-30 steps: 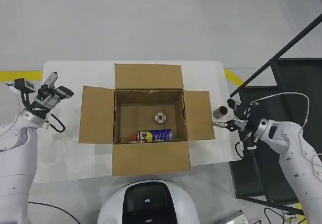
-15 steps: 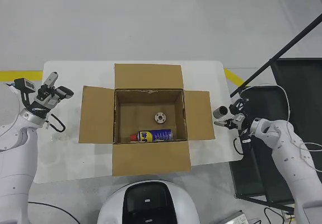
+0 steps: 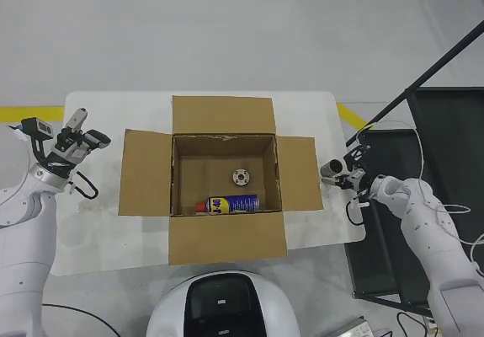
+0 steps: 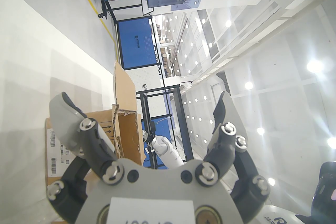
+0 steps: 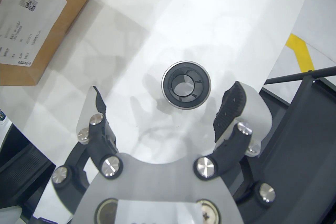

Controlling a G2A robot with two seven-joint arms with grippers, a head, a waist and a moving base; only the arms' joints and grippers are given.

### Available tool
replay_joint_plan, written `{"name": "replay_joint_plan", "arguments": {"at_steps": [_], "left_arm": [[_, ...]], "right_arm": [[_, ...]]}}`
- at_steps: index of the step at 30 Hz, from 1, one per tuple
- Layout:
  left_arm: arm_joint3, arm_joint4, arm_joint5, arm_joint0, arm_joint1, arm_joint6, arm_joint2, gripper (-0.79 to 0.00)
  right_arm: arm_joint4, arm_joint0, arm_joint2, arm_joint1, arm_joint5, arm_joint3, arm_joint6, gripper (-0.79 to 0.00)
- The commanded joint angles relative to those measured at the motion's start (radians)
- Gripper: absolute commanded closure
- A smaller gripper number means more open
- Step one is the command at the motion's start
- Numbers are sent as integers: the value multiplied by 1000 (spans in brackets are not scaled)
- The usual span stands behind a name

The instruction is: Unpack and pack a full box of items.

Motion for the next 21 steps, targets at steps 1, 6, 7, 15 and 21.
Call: {"name": "replay_joint_plan", "arguments": {"at_steps": [1,6,7,15,21], "left_arm": [[0,0,0,0,0,0,0,-785],[0,0,0,0,0,0,0,-785],[0,0,0,0,0,0,0,-785],[0,0,0,0,0,0,0,-785],[0,0,0,0,0,0,0,-785]], "right_arm": [[5,16,-11,-5,-1,26,-2,-785],[21,56,-32,-19,21,94,-13,-785],[25,64,-35,-22,26,106,-16,-785],[22,118,-60,-37,53,186,-34,-785],[17,156,-82,-50,67,229,-30,-785]]}}
